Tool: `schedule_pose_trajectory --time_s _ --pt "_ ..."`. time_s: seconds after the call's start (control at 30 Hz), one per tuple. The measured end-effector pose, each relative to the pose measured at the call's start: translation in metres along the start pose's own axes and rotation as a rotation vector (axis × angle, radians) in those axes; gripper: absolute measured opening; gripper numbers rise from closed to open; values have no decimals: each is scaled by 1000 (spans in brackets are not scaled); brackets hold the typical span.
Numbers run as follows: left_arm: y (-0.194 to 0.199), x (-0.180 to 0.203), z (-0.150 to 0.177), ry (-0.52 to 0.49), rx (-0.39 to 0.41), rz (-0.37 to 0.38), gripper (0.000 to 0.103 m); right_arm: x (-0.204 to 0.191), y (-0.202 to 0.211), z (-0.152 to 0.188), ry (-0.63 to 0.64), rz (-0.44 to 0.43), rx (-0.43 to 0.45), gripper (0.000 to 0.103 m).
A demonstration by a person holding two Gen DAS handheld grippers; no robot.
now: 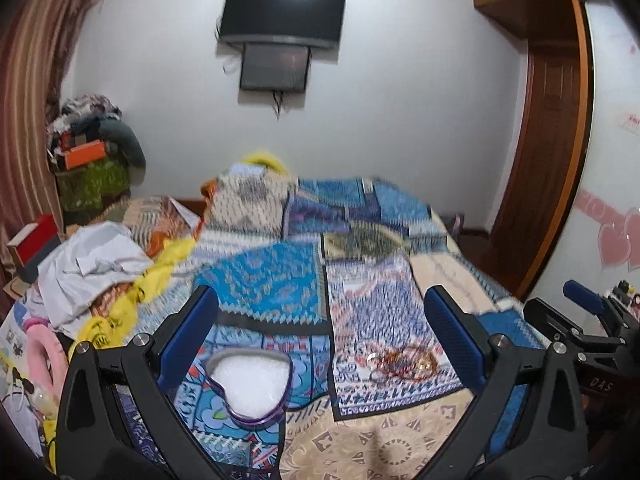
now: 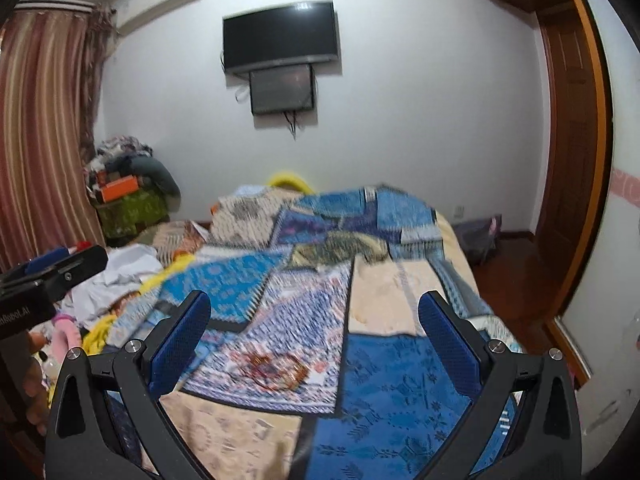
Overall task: Organize jewelry
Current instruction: 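Move both grippers down toward the jewelry pile on the patterned cloth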
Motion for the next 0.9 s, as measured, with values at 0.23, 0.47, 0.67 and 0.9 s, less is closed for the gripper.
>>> schedule_pose_trajectory --time_s 0.23,0.47,0.67,0.9 --pt "-55 10 47 -26 -190 35 103 14 -34 33 0 -13 -160 103" --pt "-91 29 96 -49 -364 118 88 15 -55 56 -3 -57 -249 99" --pt "-107 38 117 -46 -436 162 73 12 -69 68 -21 -127 -317 80" --pt "-114 42 123 -61 -453 195 48 -4 -78 70 -8 -188 -345 60"
Point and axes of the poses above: each gripper's, at about its wrist camera, not at the fingertips, and y roughly against the way its jaws point, x to its right, z to its underside, the point moved 9 cm from there along -y, roughly the way its jaws point, and after that the axes turned 5 degrees about z, right-handed, at the moved point
